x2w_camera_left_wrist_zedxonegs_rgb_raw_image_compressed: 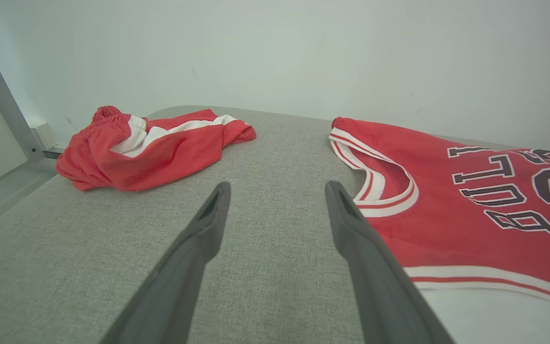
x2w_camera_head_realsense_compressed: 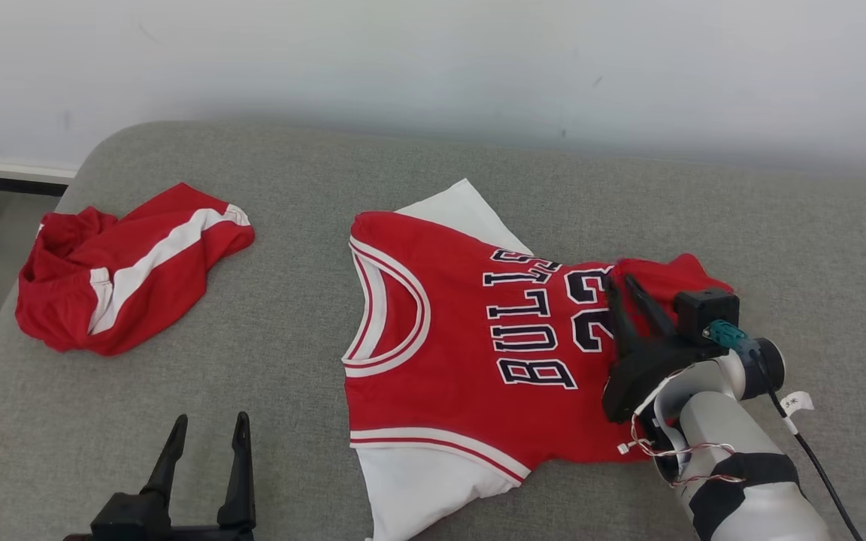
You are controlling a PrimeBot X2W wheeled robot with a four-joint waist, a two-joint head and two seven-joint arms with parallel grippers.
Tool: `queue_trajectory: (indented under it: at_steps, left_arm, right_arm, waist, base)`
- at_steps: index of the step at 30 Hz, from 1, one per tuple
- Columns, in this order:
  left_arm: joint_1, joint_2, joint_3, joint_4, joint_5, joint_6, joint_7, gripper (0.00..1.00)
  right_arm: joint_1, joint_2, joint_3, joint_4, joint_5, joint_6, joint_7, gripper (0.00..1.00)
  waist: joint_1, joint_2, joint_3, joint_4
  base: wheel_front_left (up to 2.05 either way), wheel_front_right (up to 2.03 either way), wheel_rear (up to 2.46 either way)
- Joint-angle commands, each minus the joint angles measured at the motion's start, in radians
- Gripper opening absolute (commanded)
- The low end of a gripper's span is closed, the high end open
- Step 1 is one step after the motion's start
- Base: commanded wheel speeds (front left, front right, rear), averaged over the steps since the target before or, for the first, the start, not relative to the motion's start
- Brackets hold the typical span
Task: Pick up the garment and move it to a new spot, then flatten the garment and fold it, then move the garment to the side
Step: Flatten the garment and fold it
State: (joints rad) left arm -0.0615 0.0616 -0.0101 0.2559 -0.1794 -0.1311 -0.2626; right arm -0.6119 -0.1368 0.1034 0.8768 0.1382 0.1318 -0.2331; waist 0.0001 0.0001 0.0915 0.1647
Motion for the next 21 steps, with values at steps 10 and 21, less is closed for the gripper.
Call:
queue_trajectory:
  at_steps: [10,21]
  left_arm:
    - [0.03,-0.003,0.026,-0.01,0.008,0.001,-0.003,1.0]
    - [0.044,-0.004,0.036,-0.029,0.018,0.001,-0.003,1.0]
  right_arm:
    - [0.039,-0.015,-0.001,-0.079,0.047,-0.002,-0.032,1.0]
    - [0.187,-0.075,-0.1,-0.253,0.059,-0.002,-0.031,1.0]
  waist:
    - [-0.0001,-0.0001,-0.036,-0.062]
    - [-0.0001,-0.0001,-0.04,-0.11]
  base:
    - [0.0,0.0,0.0]
    - [0.0,0.0,0.0]
